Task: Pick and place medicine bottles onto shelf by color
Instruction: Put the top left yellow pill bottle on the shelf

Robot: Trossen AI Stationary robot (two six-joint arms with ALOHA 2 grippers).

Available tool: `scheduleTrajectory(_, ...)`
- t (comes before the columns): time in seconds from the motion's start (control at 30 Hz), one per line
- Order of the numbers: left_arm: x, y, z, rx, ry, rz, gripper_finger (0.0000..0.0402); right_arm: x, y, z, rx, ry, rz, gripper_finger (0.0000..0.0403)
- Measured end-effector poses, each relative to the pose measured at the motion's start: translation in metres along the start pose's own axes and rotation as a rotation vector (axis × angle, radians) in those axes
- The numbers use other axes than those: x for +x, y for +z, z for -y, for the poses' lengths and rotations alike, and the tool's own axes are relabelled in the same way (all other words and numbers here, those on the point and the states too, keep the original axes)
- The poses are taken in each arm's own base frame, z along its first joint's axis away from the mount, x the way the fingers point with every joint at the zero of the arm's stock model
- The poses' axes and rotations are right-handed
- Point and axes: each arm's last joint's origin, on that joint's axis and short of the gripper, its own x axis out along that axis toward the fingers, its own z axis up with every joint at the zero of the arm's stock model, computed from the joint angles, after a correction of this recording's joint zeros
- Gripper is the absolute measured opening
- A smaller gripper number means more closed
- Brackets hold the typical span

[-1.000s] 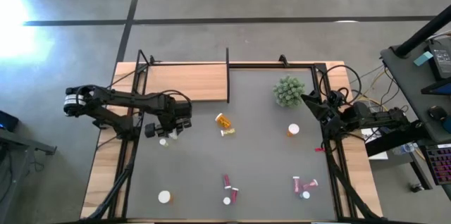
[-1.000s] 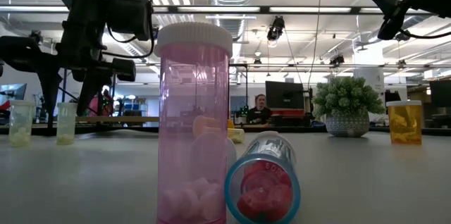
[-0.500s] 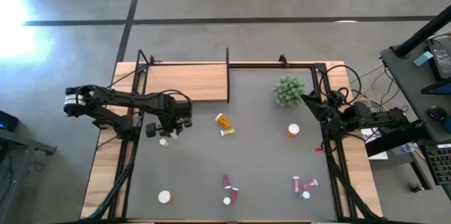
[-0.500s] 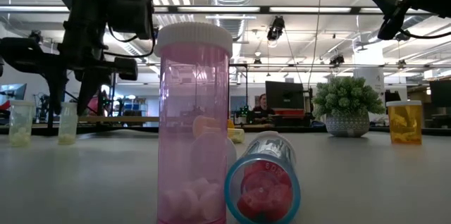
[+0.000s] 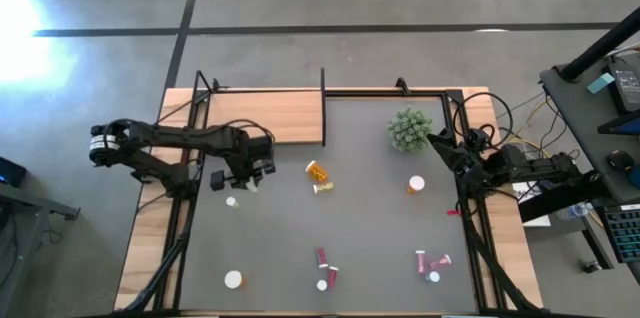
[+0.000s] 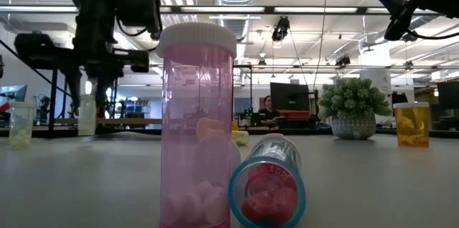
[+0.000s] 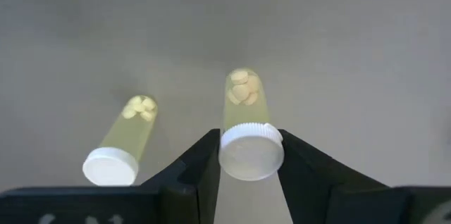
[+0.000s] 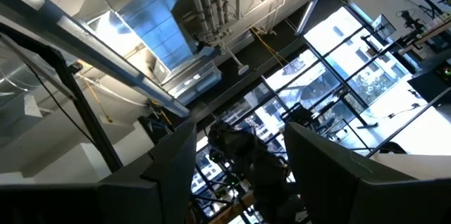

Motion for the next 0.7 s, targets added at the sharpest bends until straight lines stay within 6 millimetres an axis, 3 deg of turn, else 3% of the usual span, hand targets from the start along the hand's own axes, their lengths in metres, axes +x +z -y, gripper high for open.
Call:
scheduleTrajectory(0.2, -0.021, 0.015, 0.008, 0.030, -0.032, 0.012, 0.0108, 0.000, 0.000, 0.000, 0.000, 0.000, 0.000, 0.0206)
scheduleTrajectory(0.7, -0.068, 0.065, 0.014, -0.254, -0.127, 0.120, 0.0108, 0.000, 0.000, 0.000, 0.000, 0.000, 0.000, 0.0206)
